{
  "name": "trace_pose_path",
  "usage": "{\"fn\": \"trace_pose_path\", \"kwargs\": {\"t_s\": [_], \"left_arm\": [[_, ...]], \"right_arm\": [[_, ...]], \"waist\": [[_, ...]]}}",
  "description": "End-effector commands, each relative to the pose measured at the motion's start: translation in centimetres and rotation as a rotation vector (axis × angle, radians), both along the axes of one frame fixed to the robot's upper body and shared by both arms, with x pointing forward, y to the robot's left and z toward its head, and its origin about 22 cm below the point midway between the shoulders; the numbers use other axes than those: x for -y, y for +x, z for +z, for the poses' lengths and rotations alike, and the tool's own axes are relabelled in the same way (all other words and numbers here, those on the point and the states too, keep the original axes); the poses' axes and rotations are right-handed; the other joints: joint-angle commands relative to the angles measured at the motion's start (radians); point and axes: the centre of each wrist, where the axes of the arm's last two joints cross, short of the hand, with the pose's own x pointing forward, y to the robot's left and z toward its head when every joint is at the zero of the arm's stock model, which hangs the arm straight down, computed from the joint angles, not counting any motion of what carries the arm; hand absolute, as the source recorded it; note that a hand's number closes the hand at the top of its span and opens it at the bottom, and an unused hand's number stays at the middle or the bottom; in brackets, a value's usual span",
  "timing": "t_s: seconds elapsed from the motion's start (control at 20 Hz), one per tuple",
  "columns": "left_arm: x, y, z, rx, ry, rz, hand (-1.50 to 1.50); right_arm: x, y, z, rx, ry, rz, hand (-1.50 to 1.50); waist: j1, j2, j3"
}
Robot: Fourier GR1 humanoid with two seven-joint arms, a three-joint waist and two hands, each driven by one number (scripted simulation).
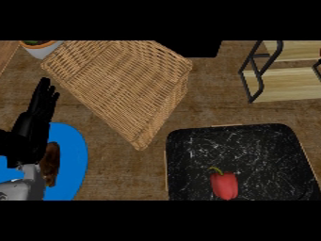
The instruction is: Pick the tomato from the tray and place it in the tiered shelf
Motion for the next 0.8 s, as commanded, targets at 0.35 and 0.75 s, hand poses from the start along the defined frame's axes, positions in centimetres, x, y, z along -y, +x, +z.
{"fn": "trace_pose_path", "kwargs": {"t_s": [0.35,0.75], "left_arm": [[0.2,-0.2,-0.2,0.007,0.005,-0.010,0.00],[2.2,-0.9,-0.7,-0.002,-0.002,0.008,0.00]], "right_arm": [[-0.5,3.2,-0.3,-0.050,0.161,-0.009,-1.50],[1.4,2.0,-2.3,0.006,0.219,0.068,-1.50]], "waist": [[0.015,0.006,0.001],[0.007,0.003,0.001]]}}
